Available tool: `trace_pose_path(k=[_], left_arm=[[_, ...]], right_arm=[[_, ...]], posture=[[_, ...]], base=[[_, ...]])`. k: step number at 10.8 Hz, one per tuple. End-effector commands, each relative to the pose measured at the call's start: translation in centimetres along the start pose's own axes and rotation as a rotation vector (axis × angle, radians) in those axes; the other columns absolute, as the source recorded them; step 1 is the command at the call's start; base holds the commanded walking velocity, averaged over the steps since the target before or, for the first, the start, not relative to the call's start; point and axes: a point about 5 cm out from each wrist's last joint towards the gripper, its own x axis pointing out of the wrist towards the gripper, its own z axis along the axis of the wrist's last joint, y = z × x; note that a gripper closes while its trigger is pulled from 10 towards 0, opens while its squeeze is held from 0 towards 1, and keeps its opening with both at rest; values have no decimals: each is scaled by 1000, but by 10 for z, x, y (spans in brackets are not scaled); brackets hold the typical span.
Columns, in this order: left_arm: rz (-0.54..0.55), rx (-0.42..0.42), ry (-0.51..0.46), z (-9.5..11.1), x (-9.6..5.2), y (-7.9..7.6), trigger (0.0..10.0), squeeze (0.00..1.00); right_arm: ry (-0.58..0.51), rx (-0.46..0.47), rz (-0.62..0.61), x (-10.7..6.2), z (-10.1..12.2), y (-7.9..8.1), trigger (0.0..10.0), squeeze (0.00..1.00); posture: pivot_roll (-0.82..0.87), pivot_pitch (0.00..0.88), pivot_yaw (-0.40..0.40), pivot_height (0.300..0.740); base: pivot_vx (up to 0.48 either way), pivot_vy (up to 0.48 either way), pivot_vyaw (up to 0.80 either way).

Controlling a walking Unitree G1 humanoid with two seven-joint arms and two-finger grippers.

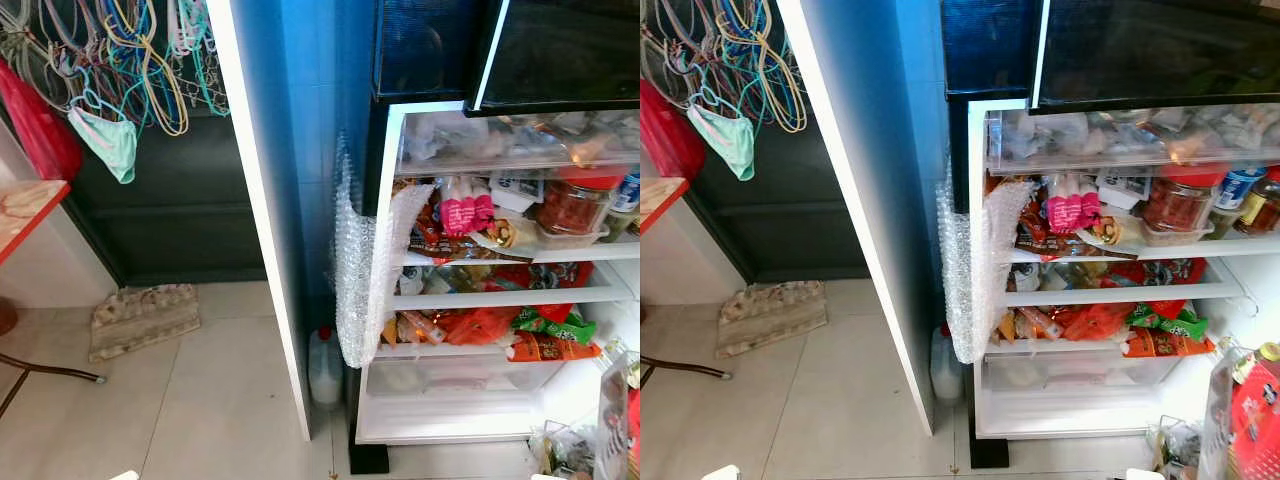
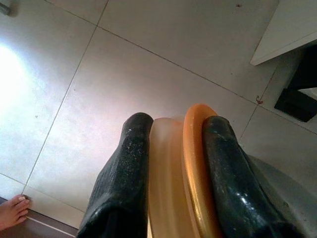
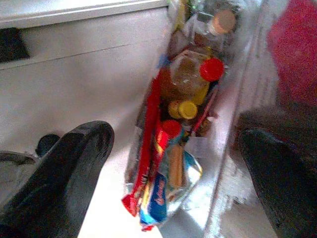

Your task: Restocking fridge

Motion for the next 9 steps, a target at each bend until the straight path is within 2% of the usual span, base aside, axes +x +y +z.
trace_pose_path(k=[1, 7, 9], left_arm=[[-7, -10, 31, -7, -1, -1, 10000, 0], [-10, -10, 30, -7, -1, -1, 10000, 0], [-10, -8, 31, -7, -1, -1, 10000, 0]], right_arm=[[-5, -4, -16, 1, 4, -3, 10000, 0], [-31, -22, -25, 1, 14, 1, 10000, 0], [-36, -30, -37, 2, 15, -4, 10000, 0]], posture=[[-132, 0, 38, 740], [-131, 0, 39, 740], [-131, 0, 40, 740]], base=[[0, 0, 0], [0, 0, 0], [0, 0, 0]])
